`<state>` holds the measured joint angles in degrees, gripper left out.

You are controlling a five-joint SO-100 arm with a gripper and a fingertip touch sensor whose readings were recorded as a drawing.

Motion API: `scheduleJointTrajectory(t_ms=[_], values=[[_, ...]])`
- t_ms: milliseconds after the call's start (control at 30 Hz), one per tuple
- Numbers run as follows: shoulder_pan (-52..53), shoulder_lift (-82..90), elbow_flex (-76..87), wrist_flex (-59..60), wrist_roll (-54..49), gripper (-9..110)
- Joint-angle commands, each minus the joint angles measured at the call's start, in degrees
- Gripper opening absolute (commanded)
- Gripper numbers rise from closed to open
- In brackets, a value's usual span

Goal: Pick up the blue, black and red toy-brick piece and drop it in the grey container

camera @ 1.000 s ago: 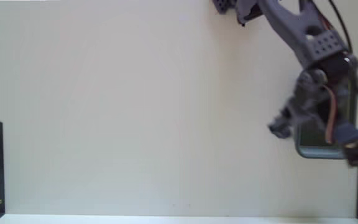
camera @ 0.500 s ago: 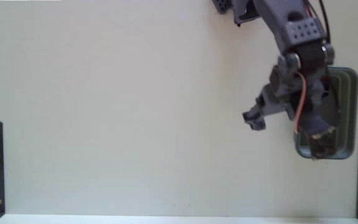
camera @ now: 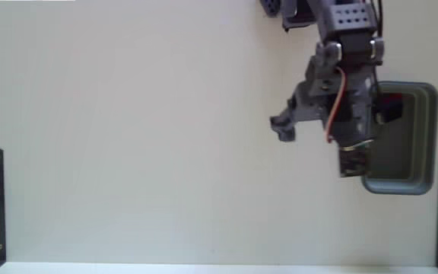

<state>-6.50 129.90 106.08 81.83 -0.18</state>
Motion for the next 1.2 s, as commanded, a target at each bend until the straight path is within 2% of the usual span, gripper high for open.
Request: scheduleJointTrajectory(t_ms=[0,500,1167], values=[[1.2,5.2,1.5,0.1,0.2,110],[6.0,11.5,7.8,0.1,0.2,110],[6.5,12.2,8.5,0.1,0.2,110]])
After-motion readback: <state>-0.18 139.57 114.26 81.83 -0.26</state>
